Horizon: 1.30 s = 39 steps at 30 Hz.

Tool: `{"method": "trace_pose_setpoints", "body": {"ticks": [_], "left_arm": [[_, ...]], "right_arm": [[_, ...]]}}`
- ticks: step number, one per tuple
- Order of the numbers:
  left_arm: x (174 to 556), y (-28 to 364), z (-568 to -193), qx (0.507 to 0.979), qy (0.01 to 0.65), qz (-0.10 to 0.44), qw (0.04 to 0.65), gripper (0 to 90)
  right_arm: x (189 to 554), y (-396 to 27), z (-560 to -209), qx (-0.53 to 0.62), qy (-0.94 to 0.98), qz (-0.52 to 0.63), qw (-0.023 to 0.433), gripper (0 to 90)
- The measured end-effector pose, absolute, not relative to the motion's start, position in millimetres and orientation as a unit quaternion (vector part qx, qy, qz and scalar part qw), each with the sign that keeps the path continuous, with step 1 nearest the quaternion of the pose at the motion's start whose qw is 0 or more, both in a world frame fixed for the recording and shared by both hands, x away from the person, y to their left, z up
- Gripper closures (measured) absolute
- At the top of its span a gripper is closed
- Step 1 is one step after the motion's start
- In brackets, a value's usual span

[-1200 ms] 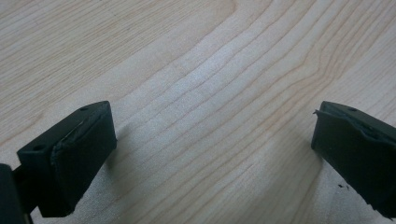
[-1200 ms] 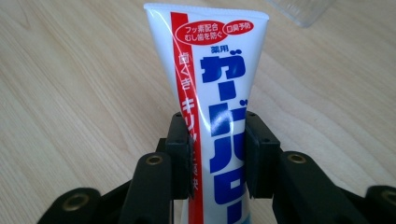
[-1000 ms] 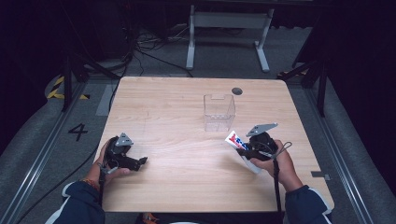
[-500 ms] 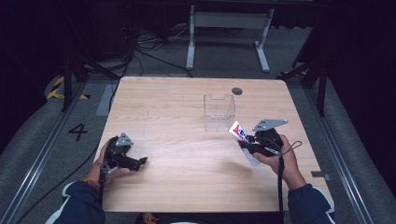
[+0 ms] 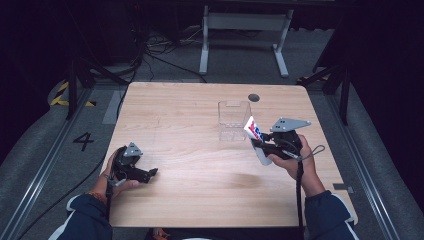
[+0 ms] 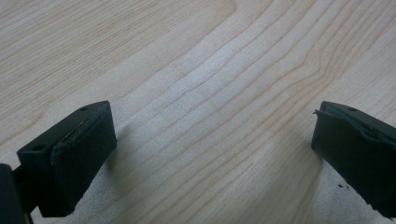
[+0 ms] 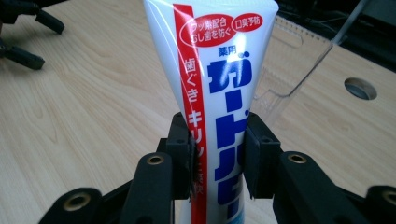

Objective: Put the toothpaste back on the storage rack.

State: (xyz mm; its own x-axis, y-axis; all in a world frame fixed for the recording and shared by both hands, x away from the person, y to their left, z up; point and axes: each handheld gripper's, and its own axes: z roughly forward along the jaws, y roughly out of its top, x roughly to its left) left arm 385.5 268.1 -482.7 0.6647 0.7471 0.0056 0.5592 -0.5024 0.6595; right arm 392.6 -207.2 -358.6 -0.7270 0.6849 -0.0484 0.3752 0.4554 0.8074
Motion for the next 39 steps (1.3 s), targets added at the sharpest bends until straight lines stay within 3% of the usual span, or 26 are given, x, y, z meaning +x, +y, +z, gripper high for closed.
{"method": "trace_pose_setpoints", "body": {"ticks": [18, 39], "left_arm": [[384.1, 267.0, -483.4, 0.85, 0.391, 0.143, 0.323, 0.5], [384.1, 267.0, -483.5, 0.85, 0.391, 0.143, 0.324, 0.5]], "right_arm": [[408.3, -204.9, -328.6, 0.311, 0.807, 0.454, 0.213, 68.6], [435.5, -179.2, -321.9, 0.297, 0.802, 0.471, 0.217, 68.7]]}}
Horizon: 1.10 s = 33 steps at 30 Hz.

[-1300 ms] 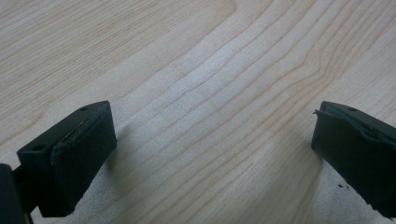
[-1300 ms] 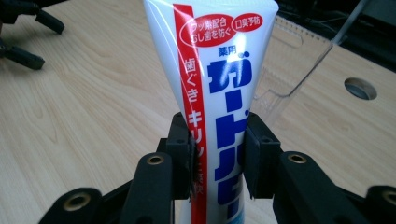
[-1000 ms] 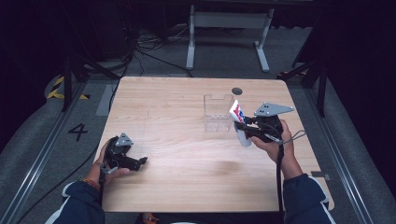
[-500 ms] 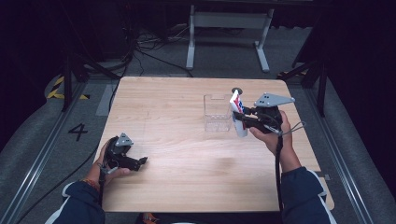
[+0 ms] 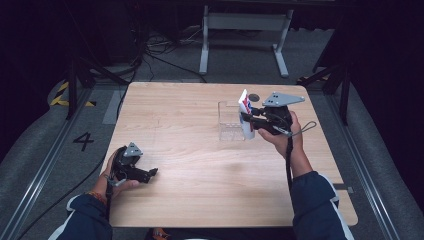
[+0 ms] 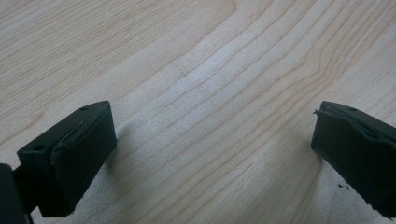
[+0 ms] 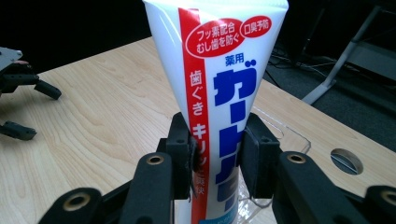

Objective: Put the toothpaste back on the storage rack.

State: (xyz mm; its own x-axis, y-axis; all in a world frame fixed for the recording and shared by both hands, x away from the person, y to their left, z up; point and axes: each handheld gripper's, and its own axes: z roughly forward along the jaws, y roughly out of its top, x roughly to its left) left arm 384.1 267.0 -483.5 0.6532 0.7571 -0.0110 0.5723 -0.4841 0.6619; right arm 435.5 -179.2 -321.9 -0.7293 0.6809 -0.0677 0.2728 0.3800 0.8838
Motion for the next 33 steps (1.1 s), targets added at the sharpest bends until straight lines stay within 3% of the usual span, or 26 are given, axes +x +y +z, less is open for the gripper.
{"method": "trace_pose_setpoints", "body": {"ticks": [33], "left_arm": [[385.5, 268.2, -482.7, 0.854, 0.382, 0.147, 0.321, 0.4]], "right_arm": [[477.4, -166.5, -328.8, 0.308, 0.785, 0.485, 0.231, 69.1]]}}
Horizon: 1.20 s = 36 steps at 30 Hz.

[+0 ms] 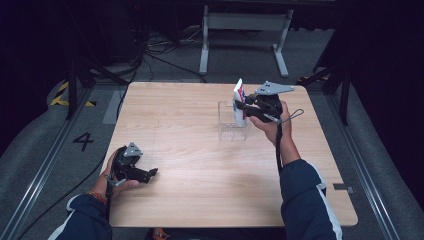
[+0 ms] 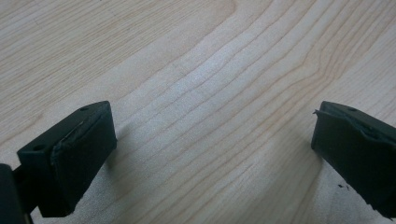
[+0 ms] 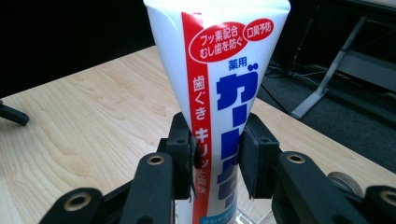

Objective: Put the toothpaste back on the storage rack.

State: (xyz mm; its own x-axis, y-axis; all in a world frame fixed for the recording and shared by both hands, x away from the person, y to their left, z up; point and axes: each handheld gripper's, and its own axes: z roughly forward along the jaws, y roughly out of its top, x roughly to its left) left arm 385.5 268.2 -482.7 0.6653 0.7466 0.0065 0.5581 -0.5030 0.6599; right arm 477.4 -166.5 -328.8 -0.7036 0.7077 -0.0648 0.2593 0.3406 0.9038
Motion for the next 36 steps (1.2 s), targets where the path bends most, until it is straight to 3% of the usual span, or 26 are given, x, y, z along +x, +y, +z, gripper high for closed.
{"method": "trace_pose_setpoints", "body": {"ticks": [36], "left_arm": [[385.4, 268.1, -482.7, 0.854, 0.382, 0.147, 0.32, 0.5]], "right_arm": [[511.2, -172.8, -363.3, 0.331, 0.788, 0.467, 0.226, 69.2]]}}
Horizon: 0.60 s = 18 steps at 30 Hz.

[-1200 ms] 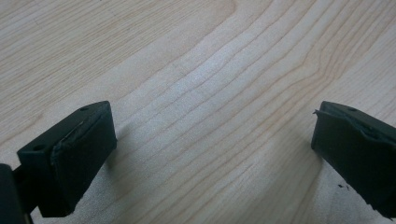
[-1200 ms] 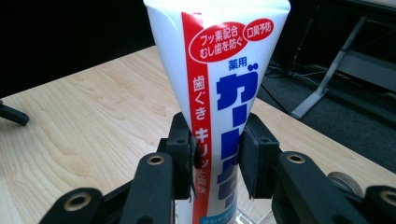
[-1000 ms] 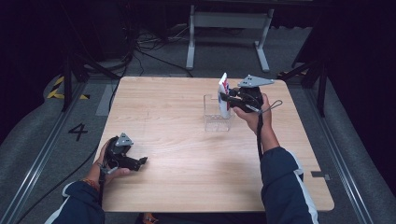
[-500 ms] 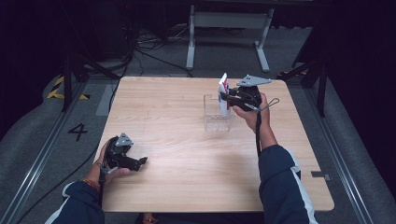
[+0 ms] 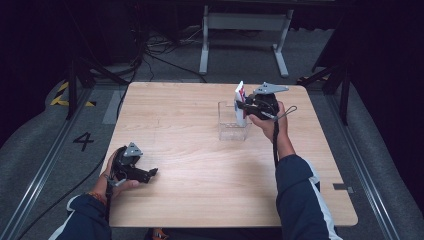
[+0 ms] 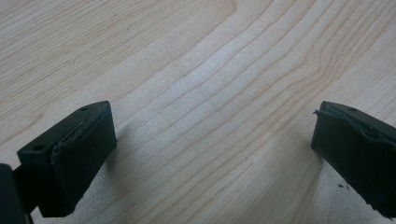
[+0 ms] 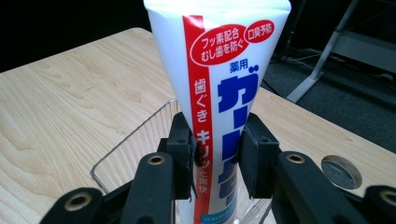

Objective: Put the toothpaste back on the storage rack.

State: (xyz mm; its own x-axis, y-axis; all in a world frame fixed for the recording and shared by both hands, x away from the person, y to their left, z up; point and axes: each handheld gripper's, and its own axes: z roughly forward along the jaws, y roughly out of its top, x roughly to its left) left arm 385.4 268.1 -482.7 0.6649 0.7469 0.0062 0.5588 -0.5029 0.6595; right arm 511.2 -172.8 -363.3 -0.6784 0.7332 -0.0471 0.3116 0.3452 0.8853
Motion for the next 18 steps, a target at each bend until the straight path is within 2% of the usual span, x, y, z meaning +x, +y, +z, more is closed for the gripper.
{"method": "trace_pose_setpoints", "body": {"ticks": [18], "left_arm": [[385.4, 268.1, -482.7, 0.854, 0.382, 0.147, 0.32, 0.4]], "right_arm": [[510.7, -171.4, -384.6, 0.332, 0.804, 0.441, 0.22, 68.9]]}}
